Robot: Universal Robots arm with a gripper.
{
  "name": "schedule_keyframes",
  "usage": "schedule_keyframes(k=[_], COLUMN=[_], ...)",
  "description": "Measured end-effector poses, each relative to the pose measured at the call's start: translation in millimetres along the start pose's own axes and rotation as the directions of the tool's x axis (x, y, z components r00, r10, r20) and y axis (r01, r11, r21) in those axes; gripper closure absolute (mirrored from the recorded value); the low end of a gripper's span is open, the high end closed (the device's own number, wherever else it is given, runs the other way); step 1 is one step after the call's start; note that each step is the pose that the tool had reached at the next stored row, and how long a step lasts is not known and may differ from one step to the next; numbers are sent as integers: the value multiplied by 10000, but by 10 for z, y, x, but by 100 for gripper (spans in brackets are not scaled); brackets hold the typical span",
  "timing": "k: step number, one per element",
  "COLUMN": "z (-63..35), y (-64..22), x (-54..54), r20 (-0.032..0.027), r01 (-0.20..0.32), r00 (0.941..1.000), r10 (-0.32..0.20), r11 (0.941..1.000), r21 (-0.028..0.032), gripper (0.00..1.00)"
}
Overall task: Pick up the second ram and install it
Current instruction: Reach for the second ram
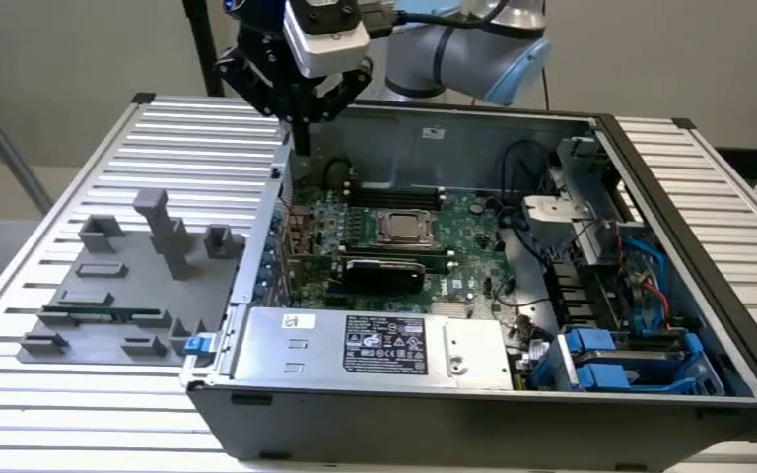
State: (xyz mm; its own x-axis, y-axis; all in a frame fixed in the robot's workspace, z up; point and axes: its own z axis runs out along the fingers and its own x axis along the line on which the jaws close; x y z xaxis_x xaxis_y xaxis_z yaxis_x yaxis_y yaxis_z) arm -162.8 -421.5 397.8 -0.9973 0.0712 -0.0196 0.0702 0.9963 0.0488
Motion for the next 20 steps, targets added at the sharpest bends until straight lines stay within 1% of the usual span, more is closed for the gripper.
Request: schedule_keyframes(k=[5, 9, 15, 20], z=[-8, -7, 40, 104], y=[-136, -223, -303, -345], x=[220, 394, 664, 889], r20=[4, 4, 4, 4], r01=[1, 0, -1, 0], r00=[10000, 10000, 10000, 10000], r10=[-1, 0, 1, 0], r11=[10000, 10000, 10000, 10000], r21=[0, -1, 0, 0], gripper=[100, 100, 100, 100])
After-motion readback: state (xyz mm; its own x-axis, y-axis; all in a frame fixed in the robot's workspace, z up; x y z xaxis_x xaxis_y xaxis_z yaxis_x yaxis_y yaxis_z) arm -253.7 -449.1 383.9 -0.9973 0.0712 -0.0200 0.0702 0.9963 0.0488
